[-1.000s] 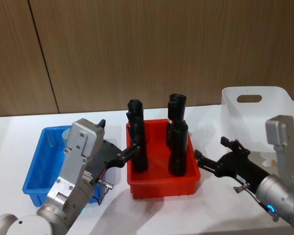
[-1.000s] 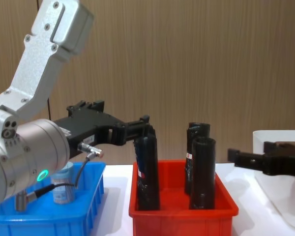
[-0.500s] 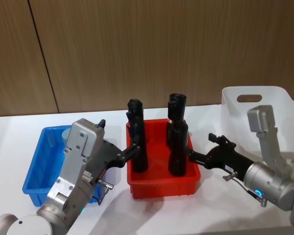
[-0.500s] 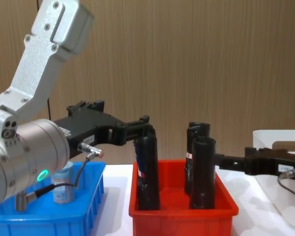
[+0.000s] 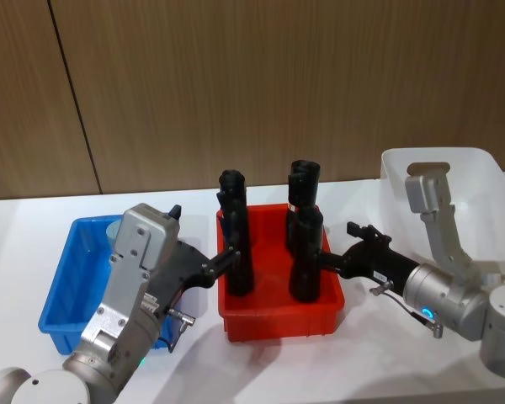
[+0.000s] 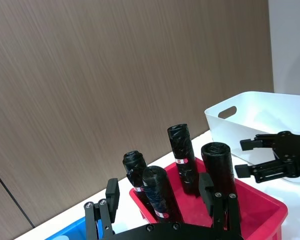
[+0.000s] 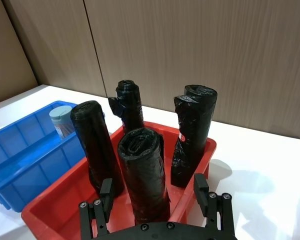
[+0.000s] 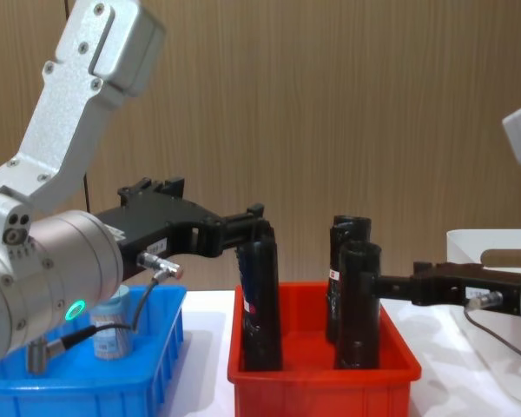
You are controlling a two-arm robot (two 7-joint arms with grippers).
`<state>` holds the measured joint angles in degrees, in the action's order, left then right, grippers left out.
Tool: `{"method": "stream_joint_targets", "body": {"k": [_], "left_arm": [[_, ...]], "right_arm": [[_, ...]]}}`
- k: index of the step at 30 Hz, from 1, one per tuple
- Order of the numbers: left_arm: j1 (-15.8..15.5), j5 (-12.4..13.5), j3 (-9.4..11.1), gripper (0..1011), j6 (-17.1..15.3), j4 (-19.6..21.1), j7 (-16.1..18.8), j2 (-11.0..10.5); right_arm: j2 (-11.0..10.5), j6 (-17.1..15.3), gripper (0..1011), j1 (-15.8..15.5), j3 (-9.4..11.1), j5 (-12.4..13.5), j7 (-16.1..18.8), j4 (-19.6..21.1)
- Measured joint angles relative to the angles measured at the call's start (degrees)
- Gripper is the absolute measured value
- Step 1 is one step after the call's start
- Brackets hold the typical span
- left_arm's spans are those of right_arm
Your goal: Pick the cotton swabs from the blue box and place them into the white box.
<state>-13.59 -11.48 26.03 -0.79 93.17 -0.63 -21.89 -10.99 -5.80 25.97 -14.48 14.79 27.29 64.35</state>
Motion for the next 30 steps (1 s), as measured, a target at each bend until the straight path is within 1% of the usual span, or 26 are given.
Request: {"method": "stream_joint_targets", "body": {"k": [3,6,7,9,18,30], "left_arm": [[0.0,0.0,0.0,1004,0.0,0.0,0.0,0.0],[0.0,0.0,0.0,1004,0.0,0.0,0.0,0.0],[0.0,0.0,0.0,1004,0.0,0.0,0.0,0.0],[0.0,0.0,0.0,1004,0.0,0.0,0.0,0.0],[0.0,0.0,0.0,1004,0.0,0.0,0.0,0.0],[0.0,0.0,0.0,1004,0.0,0.0,0.0,0.0]], "right_arm": [[0.3,0.2,1002,0.8,-0.1,-0.2,0.2,-1.2],[0.8,0.6,1002,2.2,-0.3,-0.5,0.6,-3.3],[0.8,0.6,1002,2.2,-0.3,-0.5,0.6,-3.3],[1.3,0.9,1002,3.2,-0.5,-0.7,0.8,-4.7],[2.2,1.8,1002,5.8,-0.9,-1.1,1.3,-8.8],[3.1,2.8,1002,8.1,-1.4,-1.3,2.2,-12.8]]}}
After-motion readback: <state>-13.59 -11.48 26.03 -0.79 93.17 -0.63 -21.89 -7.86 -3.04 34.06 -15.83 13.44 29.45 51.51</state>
